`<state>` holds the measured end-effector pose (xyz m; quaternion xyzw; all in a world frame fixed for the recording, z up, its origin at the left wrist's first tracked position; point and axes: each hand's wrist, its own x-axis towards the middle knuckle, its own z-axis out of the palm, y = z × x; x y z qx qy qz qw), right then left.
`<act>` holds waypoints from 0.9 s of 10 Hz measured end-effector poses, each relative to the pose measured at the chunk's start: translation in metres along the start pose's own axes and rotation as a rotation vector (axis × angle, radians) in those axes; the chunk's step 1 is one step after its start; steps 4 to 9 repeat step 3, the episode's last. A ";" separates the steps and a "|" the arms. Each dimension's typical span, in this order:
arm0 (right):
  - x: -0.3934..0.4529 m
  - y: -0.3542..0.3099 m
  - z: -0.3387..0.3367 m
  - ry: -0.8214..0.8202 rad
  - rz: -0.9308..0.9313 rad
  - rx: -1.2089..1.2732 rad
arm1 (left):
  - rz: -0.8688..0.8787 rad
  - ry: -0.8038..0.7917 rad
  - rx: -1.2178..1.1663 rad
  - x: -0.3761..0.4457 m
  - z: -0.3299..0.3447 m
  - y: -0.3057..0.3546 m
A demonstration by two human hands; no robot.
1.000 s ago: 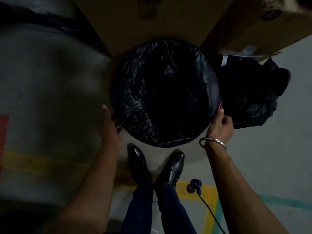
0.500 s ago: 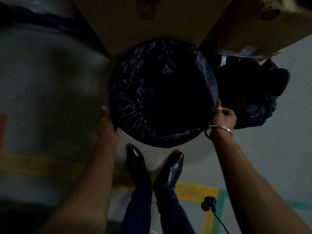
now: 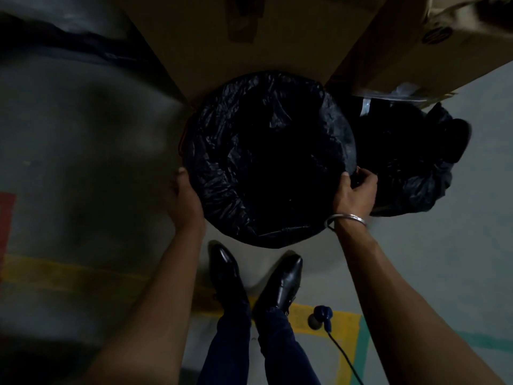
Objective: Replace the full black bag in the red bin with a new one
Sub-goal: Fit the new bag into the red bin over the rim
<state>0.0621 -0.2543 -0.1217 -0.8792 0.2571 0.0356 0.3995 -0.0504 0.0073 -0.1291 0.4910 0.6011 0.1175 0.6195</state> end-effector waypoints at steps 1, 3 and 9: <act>-0.006 -0.010 -0.003 0.021 -0.168 -0.271 | 0.377 0.094 0.409 -0.018 0.001 0.007; -0.025 -0.036 -0.008 -0.081 -0.473 -0.587 | 0.876 -0.075 0.921 -0.033 0.002 0.027; -0.025 -0.036 -0.008 -0.081 -0.473 -0.587 | 0.876 -0.075 0.921 -0.033 0.002 0.027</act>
